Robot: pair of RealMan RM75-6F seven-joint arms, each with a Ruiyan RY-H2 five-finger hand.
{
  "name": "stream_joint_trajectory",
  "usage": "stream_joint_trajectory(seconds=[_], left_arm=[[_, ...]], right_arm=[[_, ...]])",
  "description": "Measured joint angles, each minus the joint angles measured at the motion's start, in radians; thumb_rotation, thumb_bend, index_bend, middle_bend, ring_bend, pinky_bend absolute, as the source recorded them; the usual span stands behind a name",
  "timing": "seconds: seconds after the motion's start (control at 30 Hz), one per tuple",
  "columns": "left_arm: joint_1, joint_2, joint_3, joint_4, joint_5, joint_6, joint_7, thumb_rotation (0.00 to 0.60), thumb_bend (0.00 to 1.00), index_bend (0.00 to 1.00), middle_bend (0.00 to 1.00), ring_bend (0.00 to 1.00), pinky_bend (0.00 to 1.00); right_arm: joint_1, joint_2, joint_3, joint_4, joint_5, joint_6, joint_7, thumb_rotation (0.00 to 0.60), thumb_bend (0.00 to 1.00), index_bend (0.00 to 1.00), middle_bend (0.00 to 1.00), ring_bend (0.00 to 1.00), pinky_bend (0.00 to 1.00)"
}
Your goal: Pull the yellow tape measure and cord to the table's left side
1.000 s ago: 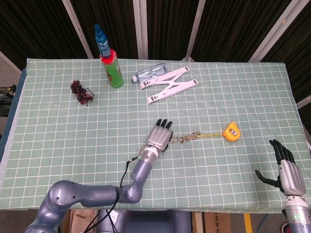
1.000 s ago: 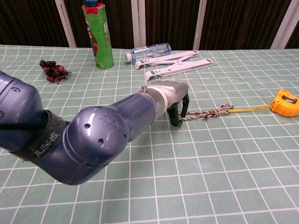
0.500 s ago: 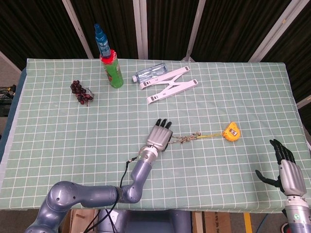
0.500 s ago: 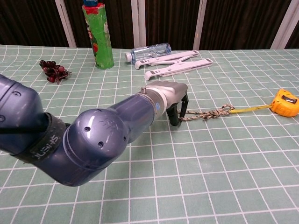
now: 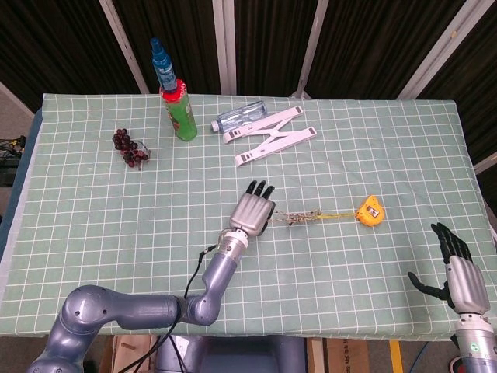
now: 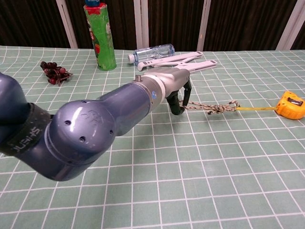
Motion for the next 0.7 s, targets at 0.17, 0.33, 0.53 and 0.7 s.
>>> stream_joint_trajectory(seconds=[0.17,0.33,0.53,0.7], left_arm=[[0.048,0.091,0.039,-0.117,0.071,0.056,0.003,0.6,0.52,0.56,0.09,0.0,0.0],[0.118,0.188,0.076,-0.236,0.123,0.114,-0.015,0.6,0.52,0.56,0.09,0.0,0.0],[0.212,0.324,0.119,-0.396,0.18,0.19,-0.049,0.6,0.52,0.56,0.09,0.0,0.0],[0.3,0.459,0.17,-0.519,0.263,0.265,-0.083,0.6,0.52,0.56,0.09,0.0,0.0]], right_arm=[[0.0,-0.001,-0.001,0.001,-0.002,0.002,-0.006,0.6,0.27,0.0,0.0,0.0,0.0],[-0.001,-0.005,0.001,0.007,-0.004,0.01,-0.014,0.6,0.27,0.0,0.0,0.0,0.0],[-0.001,-0.01,0.002,0.014,-0.008,0.018,-0.025,0.6,0.27,0.0,0.0,0.0,0.0],[-0.003,-0.011,0.0,0.012,-0.015,0.025,-0.031,0.6,0.27,0.0,0.0,0.0,0.0]])
